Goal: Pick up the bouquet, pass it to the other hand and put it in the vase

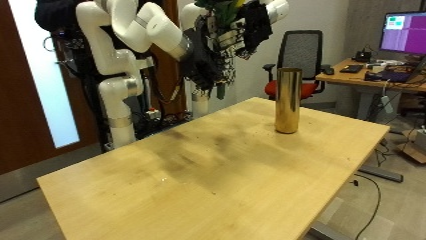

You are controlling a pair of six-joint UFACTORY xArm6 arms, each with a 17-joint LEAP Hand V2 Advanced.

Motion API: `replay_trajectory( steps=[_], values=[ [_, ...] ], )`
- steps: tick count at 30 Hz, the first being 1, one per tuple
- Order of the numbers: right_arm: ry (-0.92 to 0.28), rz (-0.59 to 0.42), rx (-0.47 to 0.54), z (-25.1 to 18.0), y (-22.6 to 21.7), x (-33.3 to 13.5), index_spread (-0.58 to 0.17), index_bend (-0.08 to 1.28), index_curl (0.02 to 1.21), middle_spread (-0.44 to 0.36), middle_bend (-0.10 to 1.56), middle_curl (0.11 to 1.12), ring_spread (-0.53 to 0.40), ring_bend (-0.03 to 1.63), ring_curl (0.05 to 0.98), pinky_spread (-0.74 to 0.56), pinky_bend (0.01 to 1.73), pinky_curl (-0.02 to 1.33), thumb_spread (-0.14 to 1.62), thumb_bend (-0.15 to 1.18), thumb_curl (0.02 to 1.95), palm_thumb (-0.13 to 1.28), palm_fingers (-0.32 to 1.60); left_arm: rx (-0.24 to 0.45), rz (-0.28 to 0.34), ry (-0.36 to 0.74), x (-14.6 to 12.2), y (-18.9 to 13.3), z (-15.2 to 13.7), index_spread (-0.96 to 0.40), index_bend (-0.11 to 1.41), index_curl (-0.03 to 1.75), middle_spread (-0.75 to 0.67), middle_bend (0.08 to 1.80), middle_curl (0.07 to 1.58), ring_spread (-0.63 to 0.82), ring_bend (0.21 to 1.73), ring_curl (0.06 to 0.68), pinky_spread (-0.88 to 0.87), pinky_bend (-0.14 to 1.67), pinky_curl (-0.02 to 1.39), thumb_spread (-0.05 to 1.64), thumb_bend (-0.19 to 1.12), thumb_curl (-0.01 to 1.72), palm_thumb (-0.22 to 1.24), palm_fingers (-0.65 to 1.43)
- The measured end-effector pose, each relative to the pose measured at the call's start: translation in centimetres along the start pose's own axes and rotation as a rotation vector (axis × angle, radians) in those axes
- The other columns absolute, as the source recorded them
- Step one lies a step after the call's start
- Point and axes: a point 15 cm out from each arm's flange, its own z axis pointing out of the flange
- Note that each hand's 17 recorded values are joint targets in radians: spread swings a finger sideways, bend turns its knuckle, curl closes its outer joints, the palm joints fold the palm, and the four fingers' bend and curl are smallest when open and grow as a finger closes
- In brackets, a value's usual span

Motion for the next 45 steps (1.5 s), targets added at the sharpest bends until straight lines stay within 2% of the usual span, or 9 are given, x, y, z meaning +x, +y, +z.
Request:
replay_trajectory(
  steps=[4,8,11,14,16,19,23,31,45],
  values=[
    [0.01,0.021,0.01,0.0,0.5,0.8,-0.273,0.99,1.01,-0.128,1.35,0.72,-0.199,1.4,0.661,-0.28,1.13,1.05,0.66,-0.03,0.88,1.04,1.13,0.052,0.026,0.032,0.7,-0.4,-0.5,-0.24,0.28,0.18,-0.48,0.88,0.81,-0.48,1.25,0.511,-0.62,1.16,0.59,0.9,-0.01,0.39,0.79,1.14],
    [0.034,0.053,0.031,-0.1,0.9,2.0,-0.284,0.83,0.96,-0.138,1.23,0.68,-0.208,1.35,0.621,-0.31,1.12,0.96,0.77,-0.05,0.77,0.91,1.08,0.103,0.041,0.014,0.6,-0.6,-0.9,-0.42,0.55,0.28,-0.53,0.96,0.9,-0.46,1.33,0.544,-0.59,1.23,0.63,0.88,-0.01,0.41,0.9,1.18],
    [0.031,0.08,0.028,0.2,1.4,2.6,-0.301,0.4,0.86,-0.154,0.98,0.62,-0.259,1.3,0.582,-0.47,1.09,0.83,0.86,-0.04,0.66,0.82,0.65,0.111,0.044,0.007,0.5,-0.7,-0.9,-0.52,0.67,0.37,-0.54,1.0,0.96,-0.44,1.39,0.563,-0.57,1.27,0.65,0.86,-0.01,0.45,0.97,1.13],
    [0.015,0.108,0.012,0.8,2.3,2.8,-0.289,0.25,0.79,-0.144,0.86,0.59,-0.266,1.24,0.557,-0.5,1.08,0.8,0.91,-0.03,0.62,0.8,0.4,0.117,0.056,0.002,0.6,-0.7,-1.1,-0.55,0.7,0.41,-0.54,1.02,0.98,-0.43,1.41,0.567,-0.56,1.29,0.66,0.83,-0.02,0.47,0.99,1.1],
    [0.01,0.118,0.007,1.0,2.6,3.0,-0.295,0.19,0.68,-0.055,0.57,0.47,-0.086,1.0,0.467,-0.21,0.89,0.76,0.95,-0.05,0.56,0.74,-0.13,0.117,0.061,0.001,0.7,-0.7,-1.2,-0.58,0.71,0.45,-0.55,1.03,0.99,-0.42,1.43,0.57,-0.56,1.3,0.66,0.8,-0.02,0.5,1.0,1.09],
    [0.009,0.137,0.024,0.5,2.6,3.6,-0.284,0.14,0.54,0.061,0.39,0.38,0.088,0.77,0.342,0.12,0.75,0.64,0.97,-0.04,0.51,0.69,-0.14,0.122,0.073,-0.006,1.1,-0.7,-1.3,-0.6,0.71,0.53,-0.55,1.05,1.01,-0.42,1.44,0.57,-0.54,1.3,0.67,0.74,-0.02,0.54,1.03,1.06],
    [-0.011,0.178,0.12,-1.6,1.5,4.6,-0.282,0.1,0.39,0.165,0.26,0.33,0.181,0.59,0.269,0.3,0.59,0.51,0.97,-0.03,0.46,0.65,-0.15,0.143,0.097,-0.022,1.8,-0.6,-1.9,-0.63,0.67,0.63,-0.55,1.06,1.02,-0.41,1.45,0.567,-0.53,1.3,0.68,0.68,-0.02,0.6,1.04,1.05],
    [-0.17,0.259,0.173,-2.1,1.3,4.8,-0.308,0.1,0.22,0.181,0.18,0.3,0.195,0.49,0.239,0.33,0.53,0.41,0.97,-0.03,0.42,0.65,-0.1,0.196,0.137,-0.058,3.5,-0.7,-4.2,-0.68,0.55,0.87,-0.54,1.07,1.02,-0.4,1.46,0.562,-0.54,1.28,0.69,0.58,-0.02,0.68,1.06,1.04],
    [-0.185,0.299,0.179,-2.1,1.7,6.3,-0.323,0.13,0.16,0.178,0.17,0.27,0.192,0.43,0.245,0.34,0.52,0.34,0.96,-0.03,0.39,0.65,-0.07,0.33,0.197,-0.122,7.5,-0.7,-11.3,-0.76,0.35,1.25,-0.53,1.07,1.02,-0.41,1.45,0.558,-0.54,1.22,0.71,0.43,-0.02,0.79,1.07,1.06]
  ],
)
